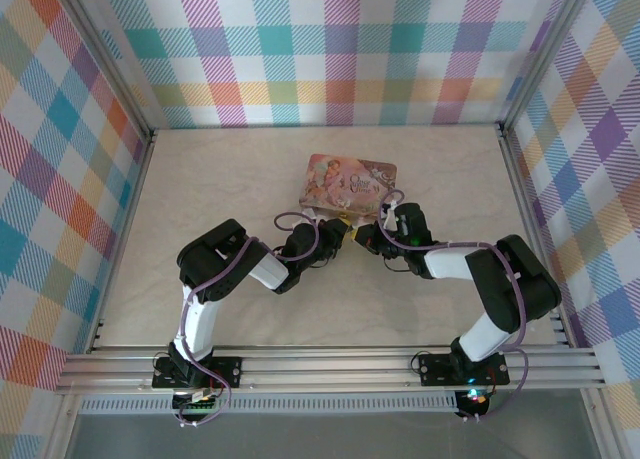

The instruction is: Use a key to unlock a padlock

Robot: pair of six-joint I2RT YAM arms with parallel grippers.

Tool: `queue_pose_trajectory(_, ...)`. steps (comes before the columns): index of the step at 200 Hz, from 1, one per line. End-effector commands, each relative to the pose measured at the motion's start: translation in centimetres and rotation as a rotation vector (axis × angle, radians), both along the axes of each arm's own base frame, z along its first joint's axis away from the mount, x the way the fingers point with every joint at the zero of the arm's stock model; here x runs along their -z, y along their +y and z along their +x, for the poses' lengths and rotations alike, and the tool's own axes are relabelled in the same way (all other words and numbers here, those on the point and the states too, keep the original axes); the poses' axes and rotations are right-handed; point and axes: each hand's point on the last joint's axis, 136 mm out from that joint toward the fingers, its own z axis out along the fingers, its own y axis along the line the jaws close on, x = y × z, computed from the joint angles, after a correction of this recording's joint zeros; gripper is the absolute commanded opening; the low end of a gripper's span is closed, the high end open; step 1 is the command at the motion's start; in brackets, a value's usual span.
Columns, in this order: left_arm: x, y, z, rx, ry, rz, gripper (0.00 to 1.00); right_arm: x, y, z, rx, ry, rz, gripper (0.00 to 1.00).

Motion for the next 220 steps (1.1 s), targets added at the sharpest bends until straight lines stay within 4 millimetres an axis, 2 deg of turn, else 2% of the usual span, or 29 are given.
queue_pose_trajectory(1,2.3,-3.6,-5.3,0.213,0.075,0.043,0.00,-6.2,1.0,4.0,0.039,-0.255,0.102,0.03)
queue_pose_trajectory(52,2.4,-3.3,-5.3,0.199,0.080,0.049,0.00,-4.7,0.5,2.8,0.041,-0.224,0.096,0.13)
queue_pose_trajectory(124,2.6,-3.1,-5.2,0.188,0.085,0.053,0.00,-4.4,-0.1,1.6,0.038,-0.203,0.073,0.26)
queue_pose_trajectory(185,2.6,-2.9,-5.1,0.179,0.079,0.053,0.00,-4.7,-1.3,0.8,0.063,-0.211,0.030,0.46)
queue_pose_trajectory(220,2.4,-2.9,-5.1,0.179,0.074,0.052,0.00,-4.4,-1.9,-0.3,0.060,-0.200,0.016,0.53)
